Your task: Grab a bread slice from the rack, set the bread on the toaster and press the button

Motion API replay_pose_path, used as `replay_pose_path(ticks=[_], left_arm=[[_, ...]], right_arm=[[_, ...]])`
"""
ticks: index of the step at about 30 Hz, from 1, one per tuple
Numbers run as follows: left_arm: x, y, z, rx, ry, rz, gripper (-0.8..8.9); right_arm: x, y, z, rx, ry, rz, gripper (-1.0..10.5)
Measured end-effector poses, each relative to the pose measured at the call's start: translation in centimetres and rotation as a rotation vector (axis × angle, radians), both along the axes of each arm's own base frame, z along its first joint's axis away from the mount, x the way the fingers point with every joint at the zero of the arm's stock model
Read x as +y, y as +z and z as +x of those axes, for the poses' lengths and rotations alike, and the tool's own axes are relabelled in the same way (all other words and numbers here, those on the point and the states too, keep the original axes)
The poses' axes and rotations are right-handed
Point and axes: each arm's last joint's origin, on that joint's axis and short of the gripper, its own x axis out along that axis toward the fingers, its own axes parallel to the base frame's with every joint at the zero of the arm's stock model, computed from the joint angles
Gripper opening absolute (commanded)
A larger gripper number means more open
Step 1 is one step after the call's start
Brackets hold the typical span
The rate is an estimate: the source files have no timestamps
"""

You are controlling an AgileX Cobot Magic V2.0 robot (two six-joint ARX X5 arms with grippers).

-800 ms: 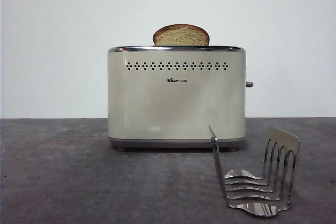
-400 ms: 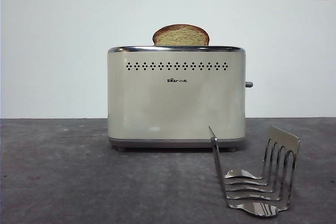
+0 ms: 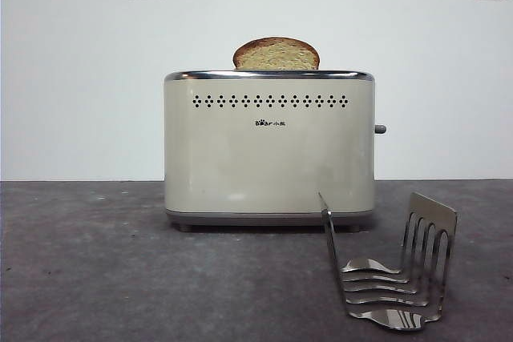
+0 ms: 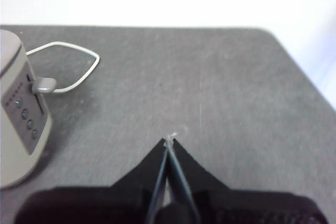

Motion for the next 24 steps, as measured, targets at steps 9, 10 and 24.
replay_pose_path(ticks=[9,10,24], left_arm=[[0.0,0.0,0.0,0.0,0.0,0.0,-0.03],[0.0,0.0,0.0,0.0,0.0,0.0,-0.03],[0.0,-0.1,0.0,0.008,0.0,0.0,-0.03]], right_arm=[[0.4,-9.5,-1.5,-0.273,0.169,0.002,0.0],[0.4,-10.2,-1.6,-0.28,0.176,0.002,0.0],[0.3,-13.4,-2.2,-0.174,0.145,0.0,0.0]])
